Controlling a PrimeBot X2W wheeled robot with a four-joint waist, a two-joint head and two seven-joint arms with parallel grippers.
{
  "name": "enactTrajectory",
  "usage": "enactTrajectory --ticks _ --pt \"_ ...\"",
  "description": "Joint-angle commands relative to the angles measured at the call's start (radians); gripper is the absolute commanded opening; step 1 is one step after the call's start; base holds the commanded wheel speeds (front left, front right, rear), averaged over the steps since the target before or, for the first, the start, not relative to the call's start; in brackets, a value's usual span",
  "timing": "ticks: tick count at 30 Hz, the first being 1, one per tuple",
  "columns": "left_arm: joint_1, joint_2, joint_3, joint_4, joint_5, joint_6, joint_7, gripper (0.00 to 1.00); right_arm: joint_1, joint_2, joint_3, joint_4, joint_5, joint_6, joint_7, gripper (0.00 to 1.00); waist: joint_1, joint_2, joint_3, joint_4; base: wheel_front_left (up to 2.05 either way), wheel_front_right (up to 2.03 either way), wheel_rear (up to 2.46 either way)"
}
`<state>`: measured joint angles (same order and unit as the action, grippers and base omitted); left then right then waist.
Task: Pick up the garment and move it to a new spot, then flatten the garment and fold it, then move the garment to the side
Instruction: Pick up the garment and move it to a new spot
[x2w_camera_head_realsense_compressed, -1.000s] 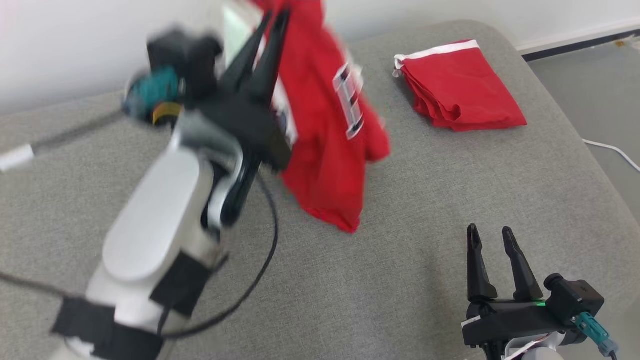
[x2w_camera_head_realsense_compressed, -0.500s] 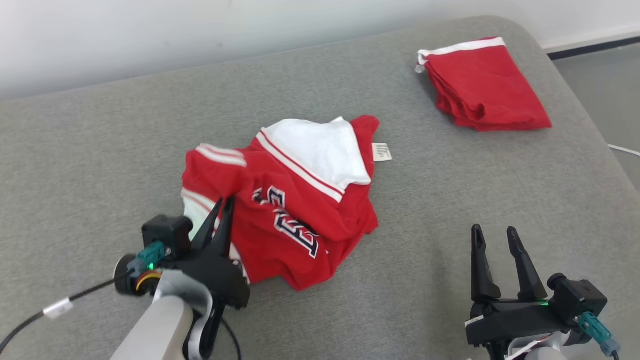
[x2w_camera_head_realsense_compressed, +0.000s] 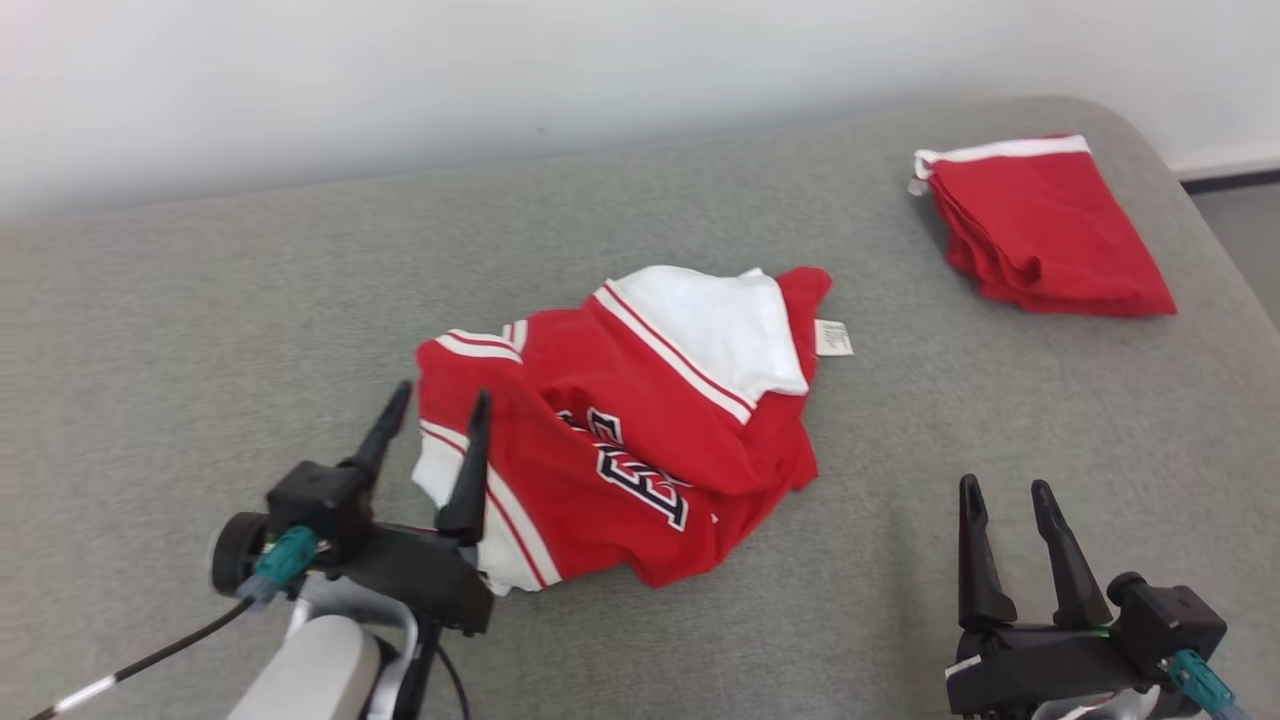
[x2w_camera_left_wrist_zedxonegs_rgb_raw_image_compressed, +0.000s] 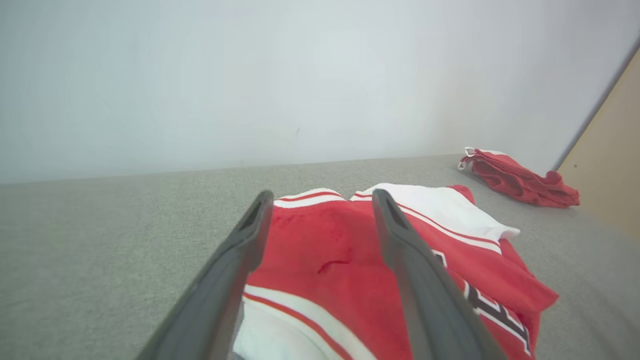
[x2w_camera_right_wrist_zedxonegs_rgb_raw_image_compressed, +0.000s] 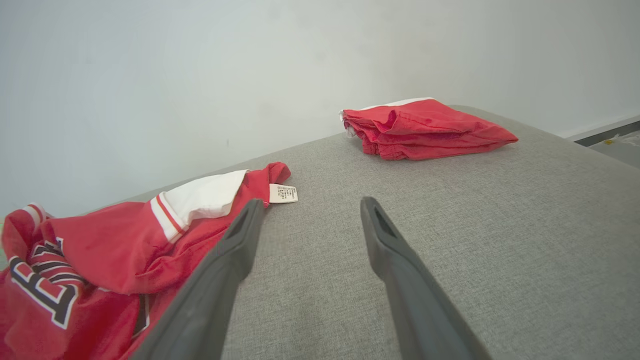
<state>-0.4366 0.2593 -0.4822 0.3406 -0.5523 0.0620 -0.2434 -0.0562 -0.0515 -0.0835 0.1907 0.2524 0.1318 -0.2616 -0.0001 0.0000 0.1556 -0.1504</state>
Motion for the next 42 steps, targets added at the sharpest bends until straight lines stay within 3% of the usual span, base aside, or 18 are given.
enactTrajectory --ticks 1,11,18,29,42 --pt "0.019 0.011 0.008 -0.011 0.008 0.004 -0.006 1.00 0.009 0.003 0.003 -0.003 -0.008 -0.003 -0.004 1.00 0.0001 0.0000 -0.031 0.035 0.00 0.00 0.00" --pt "0.166 0.121 0.109 -0.130 0.055 0.055 -0.023 1.00 0.038 0.003 -0.002 -0.005 -0.026 -0.003 -0.004 1.00 0.0001 0.0000 -0.099 0.098 0.00 0.00 0.00" --pt "0.310 0.143 0.208 -0.232 0.092 0.076 -0.022 1.00 0.067 0.003 -0.001 -0.006 -0.032 -0.003 -0.004 1.00 0.0001 0.0000 -0.137 0.125 0.00 0.00 0.00" --pt "0.496 0.058 0.361 -0.312 0.172 0.032 -0.022 1.00 0.098 0.002 0.006 -0.008 -0.033 -0.003 -0.004 1.00 0.0001 0.0000 -0.169 0.132 0.00 0.00 0.00" --pt "0.558 -0.031 0.445 -0.301 0.259 -0.048 -0.022 1.00 0.135 0.002 0.012 -0.007 -0.013 -0.003 -0.004 1.00 0.0001 0.0000 -0.185 0.139 0.00 0.00 0.00"
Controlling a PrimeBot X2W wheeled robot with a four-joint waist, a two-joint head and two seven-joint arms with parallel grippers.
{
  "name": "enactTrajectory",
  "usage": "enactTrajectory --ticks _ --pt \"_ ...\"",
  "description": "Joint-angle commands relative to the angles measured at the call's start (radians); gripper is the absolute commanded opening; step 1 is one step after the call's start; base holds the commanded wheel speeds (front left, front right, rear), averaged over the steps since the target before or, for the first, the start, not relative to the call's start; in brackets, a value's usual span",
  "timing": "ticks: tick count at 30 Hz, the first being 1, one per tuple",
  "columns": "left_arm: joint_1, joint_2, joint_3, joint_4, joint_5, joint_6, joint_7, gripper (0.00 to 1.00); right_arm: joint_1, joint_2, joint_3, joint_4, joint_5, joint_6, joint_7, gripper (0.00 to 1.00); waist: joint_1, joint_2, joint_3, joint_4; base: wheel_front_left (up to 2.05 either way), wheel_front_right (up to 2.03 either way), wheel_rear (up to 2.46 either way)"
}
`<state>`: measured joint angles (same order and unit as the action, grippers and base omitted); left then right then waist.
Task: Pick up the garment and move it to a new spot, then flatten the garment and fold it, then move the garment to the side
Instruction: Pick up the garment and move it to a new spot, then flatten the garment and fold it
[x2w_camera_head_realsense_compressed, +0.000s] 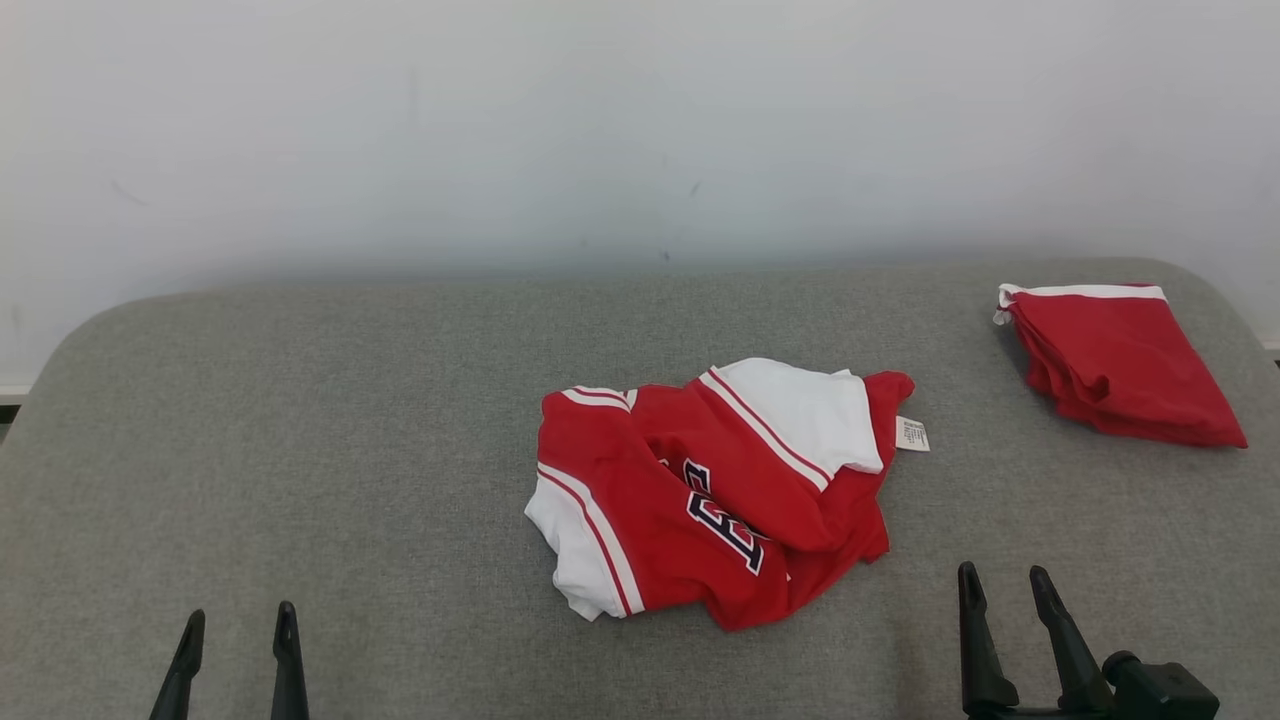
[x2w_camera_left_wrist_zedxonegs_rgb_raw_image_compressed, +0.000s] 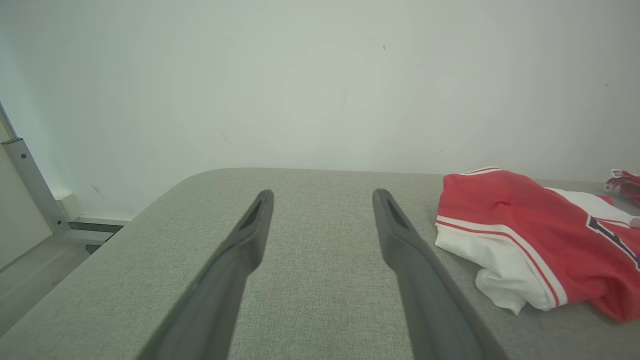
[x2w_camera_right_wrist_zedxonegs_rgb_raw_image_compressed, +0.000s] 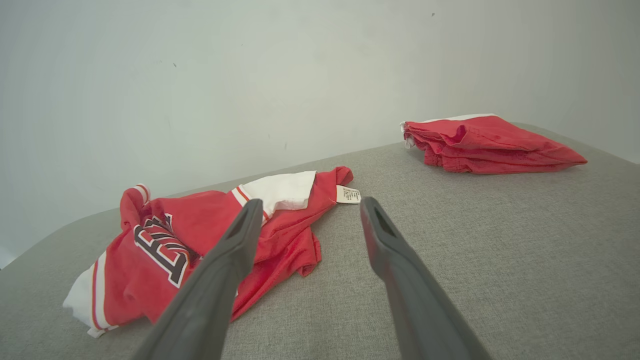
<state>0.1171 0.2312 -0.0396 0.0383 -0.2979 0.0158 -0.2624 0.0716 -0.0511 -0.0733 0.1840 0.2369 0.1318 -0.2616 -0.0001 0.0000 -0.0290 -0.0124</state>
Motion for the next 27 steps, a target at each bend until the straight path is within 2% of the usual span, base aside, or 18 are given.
enactTrajectory --ticks 1,13,27 --pt "0.003 -0.009 0.008 0.005 0.011 -0.009 -0.003 1.00 0.008 0.002 0.002 0.000 0.005 -0.003 -0.004 1.00 0.0001 0.0000 0.000 0.002 0.00 0.00 0.00" --pt "-0.007 -0.064 0.060 0.044 0.070 -0.079 -0.003 1.00 0.013 0.002 0.010 0.009 0.013 -0.003 -0.004 1.00 0.0001 0.0000 0.004 0.013 0.00 0.00 0.00" --pt "-0.029 -0.102 0.103 0.064 0.108 -0.117 -0.003 1.00 0.009 0.002 0.014 0.009 0.010 -0.003 -0.004 1.00 0.0001 0.0000 0.016 0.012 0.00 0.00 0.00"
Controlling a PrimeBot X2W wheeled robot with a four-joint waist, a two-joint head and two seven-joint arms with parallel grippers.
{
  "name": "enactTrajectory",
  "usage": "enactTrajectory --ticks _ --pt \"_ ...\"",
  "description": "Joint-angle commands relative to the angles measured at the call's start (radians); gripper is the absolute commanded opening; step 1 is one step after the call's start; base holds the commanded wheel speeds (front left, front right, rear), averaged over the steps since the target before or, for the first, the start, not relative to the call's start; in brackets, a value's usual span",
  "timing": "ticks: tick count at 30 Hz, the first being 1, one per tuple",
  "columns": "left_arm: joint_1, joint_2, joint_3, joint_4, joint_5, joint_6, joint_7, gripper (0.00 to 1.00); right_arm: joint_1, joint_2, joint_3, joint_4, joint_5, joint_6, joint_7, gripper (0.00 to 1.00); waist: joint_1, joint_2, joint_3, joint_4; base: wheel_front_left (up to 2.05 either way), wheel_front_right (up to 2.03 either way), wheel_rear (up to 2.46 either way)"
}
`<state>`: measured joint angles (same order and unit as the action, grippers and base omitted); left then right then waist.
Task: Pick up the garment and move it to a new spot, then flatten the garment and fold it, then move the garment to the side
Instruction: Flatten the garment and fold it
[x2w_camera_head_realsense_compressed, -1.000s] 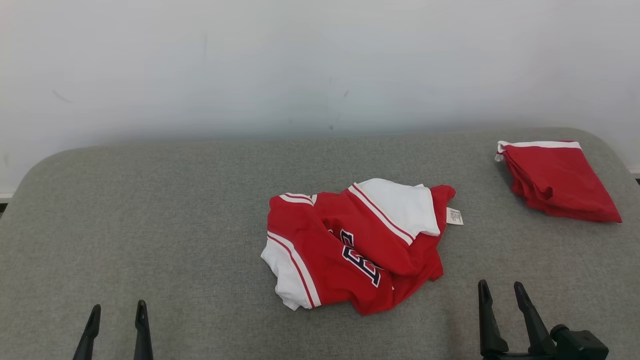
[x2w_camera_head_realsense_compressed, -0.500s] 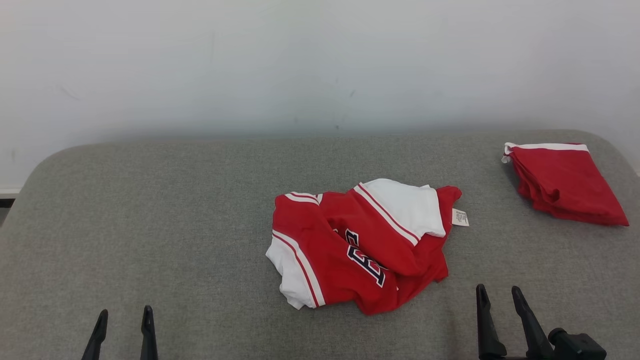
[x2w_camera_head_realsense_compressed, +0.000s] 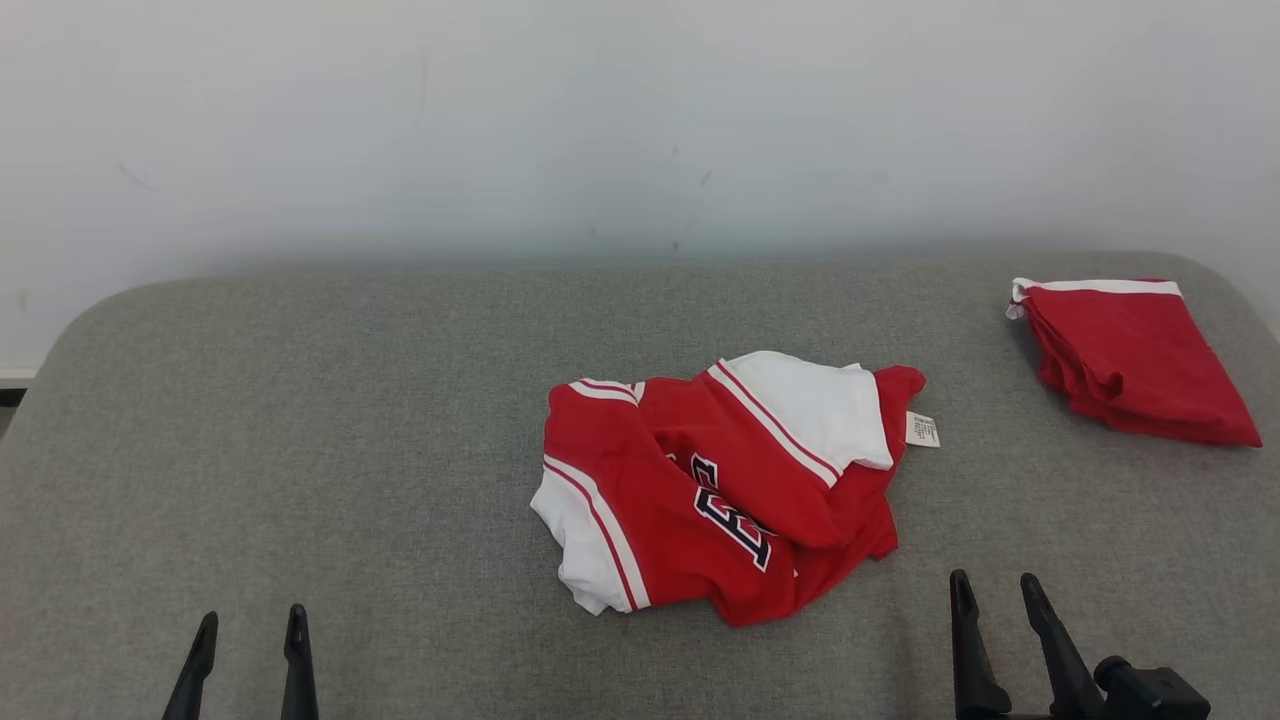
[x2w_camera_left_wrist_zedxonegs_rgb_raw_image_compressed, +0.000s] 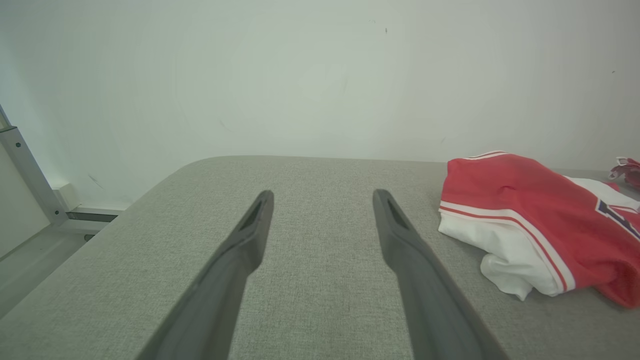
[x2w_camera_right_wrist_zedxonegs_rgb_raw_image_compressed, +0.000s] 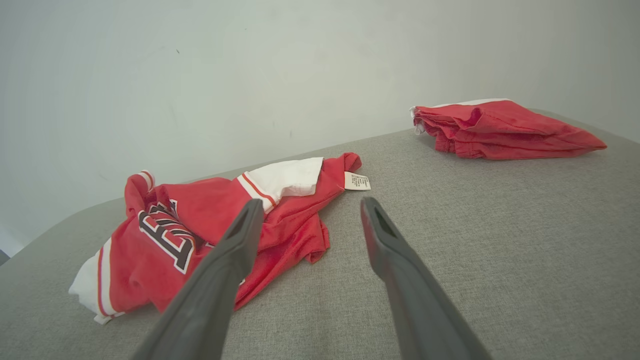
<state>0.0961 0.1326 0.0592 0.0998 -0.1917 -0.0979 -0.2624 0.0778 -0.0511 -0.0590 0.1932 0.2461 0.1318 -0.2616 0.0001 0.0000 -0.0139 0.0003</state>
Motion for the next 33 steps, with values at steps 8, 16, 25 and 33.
enactTrajectory --ticks 8,16,25,33 --pt "-0.020 -0.014 0.020 0.012 0.016 -0.014 -0.003 1.00 -0.003 0.002 0.006 0.001 -0.001 -0.003 -0.004 1.00 -0.0001 0.0000 0.009 -0.011 0.00 0.00 0.00" --pt "-0.103 0.005 0.001 0.046 0.034 -0.024 -0.003 1.00 -0.014 0.002 0.007 0.006 -0.004 -0.003 -0.004 1.00 -0.0001 0.0000 0.023 -0.050 0.00 0.00 0.00" --pt "-0.290 0.053 -0.069 0.175 0.016 -0.032 -0.003 1.00 -0.040 0.002 0.013 0.011 0.003 -0.003 -0.004 1.00 -0.0001 0.0000 0.075 -0.144 0.00 0.00 0.00" --pt "-0.424 0.081 -0.174 0.349 -0.015 -0.032 -0.003 1.00 -0.058 0.002 0.008 0.018 0.009 -0.003 -0.004 1.00 -0.0001 0.0000 0.120 -0.224 0.00 0.00 0.00"
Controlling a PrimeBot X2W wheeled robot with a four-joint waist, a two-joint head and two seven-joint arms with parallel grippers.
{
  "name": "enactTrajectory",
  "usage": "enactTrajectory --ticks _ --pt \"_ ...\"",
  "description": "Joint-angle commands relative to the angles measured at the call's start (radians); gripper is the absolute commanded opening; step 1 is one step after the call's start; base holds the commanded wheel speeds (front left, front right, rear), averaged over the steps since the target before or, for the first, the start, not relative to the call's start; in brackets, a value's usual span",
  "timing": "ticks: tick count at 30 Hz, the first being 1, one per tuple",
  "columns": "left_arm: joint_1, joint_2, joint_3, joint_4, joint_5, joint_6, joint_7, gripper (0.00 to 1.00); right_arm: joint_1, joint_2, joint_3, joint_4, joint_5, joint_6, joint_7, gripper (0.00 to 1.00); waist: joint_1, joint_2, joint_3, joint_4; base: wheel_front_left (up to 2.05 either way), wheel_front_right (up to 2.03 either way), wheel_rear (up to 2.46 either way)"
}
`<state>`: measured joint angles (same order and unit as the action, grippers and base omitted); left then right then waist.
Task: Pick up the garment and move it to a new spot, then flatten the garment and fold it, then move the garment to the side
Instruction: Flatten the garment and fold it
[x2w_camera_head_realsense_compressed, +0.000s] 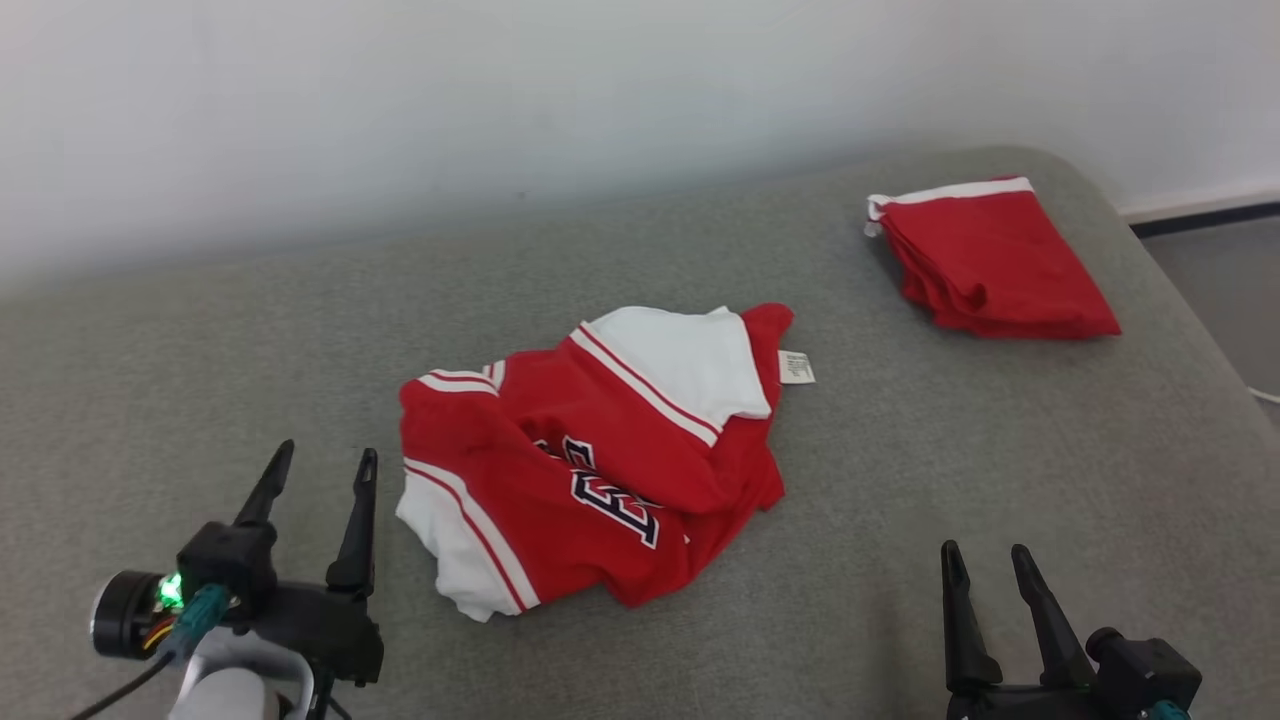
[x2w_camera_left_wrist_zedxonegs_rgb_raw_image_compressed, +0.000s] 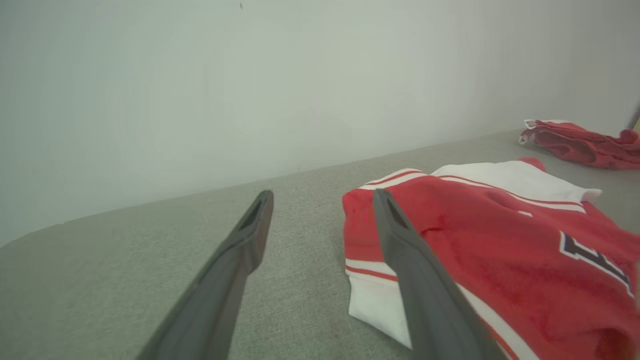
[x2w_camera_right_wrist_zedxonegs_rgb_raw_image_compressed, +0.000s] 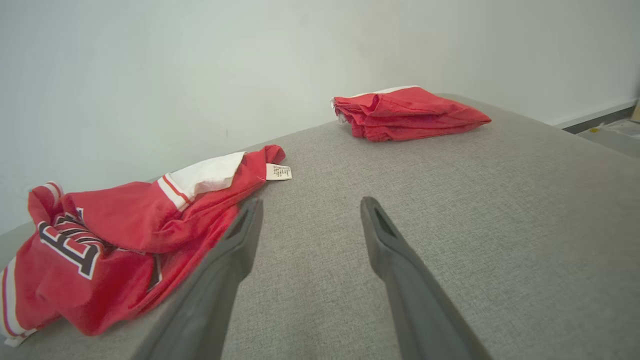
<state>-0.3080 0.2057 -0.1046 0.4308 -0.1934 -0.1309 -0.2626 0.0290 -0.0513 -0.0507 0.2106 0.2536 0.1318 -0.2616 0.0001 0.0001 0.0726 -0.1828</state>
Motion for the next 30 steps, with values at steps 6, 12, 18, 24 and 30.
enactTrajectory --ticks 6,12,18,24,30 --pt "-0.099 0.034 -0.089 0.174 -0.064 0.001 0.000 1.00 -0.025 0.003 0.001 -0.002 0.001 -0.003 -0.004 1.00 -0.0001 -0.0001 0.062 -0.074 0.00 0.00 0.00" --pt "-0.149 0.042 -0.141 0.302 -0.096 0.001 -0.002 1.00 -0.035 0.003 -0.003 -0.005 0.006 -0.003 -0.004 1.00 -0.0001 -0.0001 0.079 -0.082 0.00 0.00 0.00" --pt "-0.181 0.043 -0.197 0.414 -0.114 0.001 0.021 1.00 -0.040 0.003 -0.001 -0.001 0.006 -0.003 -0.004 1.00 -0.0001 -0.0001 0.084 -0.080 0.00 0.00 0.00" --pt "-0.214 0.023 -0.271 0.502 -0.150 0.001 0.028 0.00 -0.042 0.003 0.000 -0.002 -0.003 -0.003 -0.004 1.00 -0.0001 -0.0001 0.075 -0.074 0.00 0.00 0.00" --pt "-0.231 0.018 -0.304 0.525 -0.189 0.001 0.007 0.00 -0.026 0.002 -0.011 -0.010 -0.009 -0.003 -0.004 1.00 -0.0001 -0.0001 0.047 -0.047 0.00 0.00 0.00"
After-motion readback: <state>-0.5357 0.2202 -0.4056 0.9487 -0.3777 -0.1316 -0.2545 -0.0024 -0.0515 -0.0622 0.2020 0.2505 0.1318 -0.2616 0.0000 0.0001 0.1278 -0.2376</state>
